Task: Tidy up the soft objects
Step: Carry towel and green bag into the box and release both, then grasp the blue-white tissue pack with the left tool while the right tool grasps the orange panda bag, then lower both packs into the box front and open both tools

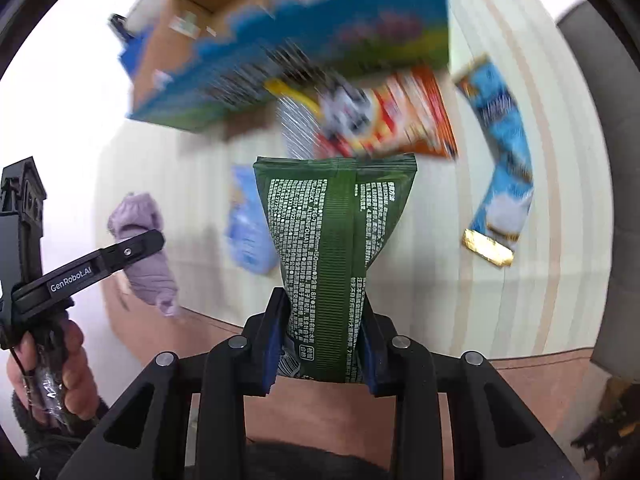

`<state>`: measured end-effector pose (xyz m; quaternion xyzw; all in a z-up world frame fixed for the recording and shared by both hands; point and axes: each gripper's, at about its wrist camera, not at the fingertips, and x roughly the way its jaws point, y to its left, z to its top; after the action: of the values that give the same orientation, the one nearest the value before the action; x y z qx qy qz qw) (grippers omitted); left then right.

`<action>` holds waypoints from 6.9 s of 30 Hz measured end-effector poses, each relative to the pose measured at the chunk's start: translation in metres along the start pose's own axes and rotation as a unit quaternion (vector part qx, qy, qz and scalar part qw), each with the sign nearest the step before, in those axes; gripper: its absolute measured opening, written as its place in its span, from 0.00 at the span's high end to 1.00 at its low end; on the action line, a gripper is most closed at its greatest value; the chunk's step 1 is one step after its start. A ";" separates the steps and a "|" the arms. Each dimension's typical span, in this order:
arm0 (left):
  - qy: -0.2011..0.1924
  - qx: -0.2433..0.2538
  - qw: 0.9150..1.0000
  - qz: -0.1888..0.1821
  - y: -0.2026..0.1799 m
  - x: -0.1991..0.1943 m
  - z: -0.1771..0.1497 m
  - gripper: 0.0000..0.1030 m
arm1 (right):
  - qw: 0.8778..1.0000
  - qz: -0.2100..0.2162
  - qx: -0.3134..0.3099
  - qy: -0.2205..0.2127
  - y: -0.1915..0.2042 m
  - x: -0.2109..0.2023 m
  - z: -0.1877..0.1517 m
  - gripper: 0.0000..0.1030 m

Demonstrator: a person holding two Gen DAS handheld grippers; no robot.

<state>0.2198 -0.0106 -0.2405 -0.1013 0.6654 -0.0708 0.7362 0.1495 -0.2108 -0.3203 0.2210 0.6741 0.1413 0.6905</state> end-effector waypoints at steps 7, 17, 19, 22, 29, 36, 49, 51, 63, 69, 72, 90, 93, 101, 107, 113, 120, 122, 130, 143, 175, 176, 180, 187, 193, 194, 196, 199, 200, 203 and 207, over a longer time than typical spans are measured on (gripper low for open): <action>-0.017 0.027 0.999 -0.034 -0.051 -0.032 0.083 0.70 | 0.995 0.039 -0.043 -0.075 0.046 -0.083 0.060 0.67; 0.023 0.006 1.000 0.005 -0.051 0.043 0.233 0.70 | 0.988 -0.051 -0.090 -0.114 0.070 -0.068 0.235 0.67; 0.039 -0.010 0.999 0.005 -0.045 0.062 0.258 0.70 | 0.990 -0.058 -0.084 -0.100 0.065 -0.046 0.261 0.67; 0.058 -0.018 0.998 0.010 -0.041 0.085 0.284 0.70 | 0.992 -0.068 -0.070 -0.076 0.054 -0.012 0.303 0.67; 0.092 -0.022 0.995 0.024 -0.038 0.125 0.312 0.70 | 0.992 -0.097 -0.068 -0.037 0.044 0.047 0.358 0.67; 0.113 -0.003 0.993 0.039 -0.043 0.134 0.315 0.48 | 0.991 -0.120 -0.057 -0.003 0.039 0.082 0.378 0.45; 0.003 0.027 0.997 0.078 -0.052 0.062 0.272 0.05 | 0.977 -0.194 -0.068 -0.056 0.051 0.017 0.358 0.00; -0.013 0.030 0.996 0.079 -0.053 0.046 0.254 0.05 | 0.973 -0.211 -0.071 -0.066 0.051 0.004 0.343 0.00; -0.100 0.050 0.989 0.097 -0.049 -0.037 0.142 0.05 | 0.968 -0.212 -0.058 -0.124 0.061 -0.071 0.223 0.00; -0.151 0.084 0.980 0.102 -0.058 -0.074 0.100 0.05 | 0.955 -0.229 -0.072 -0.175 0.082 -0.109 0.166 0.00; -0.168 0.091 0.977 0.097 -0.060 -0.086 0.084 0.05 | 0.950 -0.232 -0.076 -0.194 0.093 -0.123 0.143 0.00; -0.096 0.083 0.981 0.144 -0.064 -0.020 -0.003 0.05 | 0.986 -0.112 -0.020 -0.124 -0.009 -0.115 0.050 0.00; -0.054 0.091 0.982 0.155 -0.066 0.022 -0.013 0.05 | 0.994 -0.071 0.019 -0.085 -0.049 -0.090 0.047 0.03; 0.068 0.141 0.968 0.196 -0.063 0.138 -0.014 0.05 | 0.997 -0.058 0.029 -0.031 -0.087 -0.042 0.053 0.34; 0.100 0.163 0.964 0.185 -0.070 0.182 -0.009 0.05 | 0.997 -0.068 0.033 -0.026 -0.093 -0.028 0.077 0.37; 0.107 0.113 0.977 0.148 -0.056 0.183 -0.015 0.33 | 0.988 -0.005 0.150 -0.034 -0.114 -0.006 0.106 0.37; 0.121 0.037 0.984 0.126 -0.019 0.176 -0.020 0.35 | 0.972 -0.011 0.226 -0.057 -0.112 0.027 0.126 0.37; 0.122 0.035 0.984 0.122 -0.014 0.174 -0.022 0.35 | 0.975 -0.032 0.212 -0.060 -0.103 0.029 0.128 0.40; 0.131 -0.010 0.990 0.055 0.012 0.168 -0.018 0.26 | 0.988 -0.146 0.035 0.030 -0.069 0.030 0.113 0.64; 0.143 -0.002 0.988 0.060 0.009 0.179 0.006 0.21 | 0.983 -0.175 0.060 -0.007 -0.090 0.031 0.124 0.26; -0.046 0.070 0.996 0.025 -0.085 -0.027 0.082 0.64 | 0.993 -0.065 -0.018 -0.095 0.028 -0.114 0.108 0.60; -0.049 0.071 0.996 0.028 -0.087 -0.028 0.090 0.64 | 0.993 -0.064 -0.017 -0.097 0.037 -0.112 0.110 0.60; -0.039 0.068 0.996 0.041 -0.082 -0.016 0.141 0.63 | 0.991 -0.071 -0.025 -0.114 0.051 -0.132 0.151 0.60; 0.049 0.032 0.998 0.035 -0.048 0.044 0.206 0.63 | 0.991 -0.091 -0.009 -0.100 0.046 -0.103 0.224 0.60; 0.112 0.032 0.991 0.062 -0.036 0.099 0.226 0.63 | 0.992 -0.109 0.030 -0.048 0.018 -0.044 0.267 0.60; 0.122 0.035 0.989 0.069 -0.035 0.108 0.227 0.63 | 0.992 -0.113 0.032 -0.042 0.015 -0.035 0.271 0.60; 0.141 0.036 0.987 0.073 -0.031 0.128 0.229 0.63 | 0.991 -0.125 0.039 -0.028 0.007 -0.016 0.277 0.60; 0.181 0.038 0.981 0.066 -0.027 0.151 0.225 0.59 | 0.989 -0.137 0.045 -0.012 -0.001 0.001 0.278 0.60; 0.185 0.034 0.980 0.065 -0.025 0.156 0.224 0.58 | 0.989 -0.140 0.048 -0.007 -0.004 0.006 0.277 0.60; 0.193 0.024 0.979 0.060 -0.021 0.162 0.219 0.54 | 0.986 -0.156 0.049 0.014 -0.012 0.021 0.275 0.59; 0.176 0.023 0.983 0.047 -0.024 0.151 0.216 0.25 | 0.981 -0.185 0.033 0.040 -0.012 0.029 0.274 0.08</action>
<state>0.4513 -0.0576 -0.3602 -0.0386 0.7870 -0.0683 0.6120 0.4223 -0.2381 -0.3532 0.1096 0.7349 -0.0021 0.6693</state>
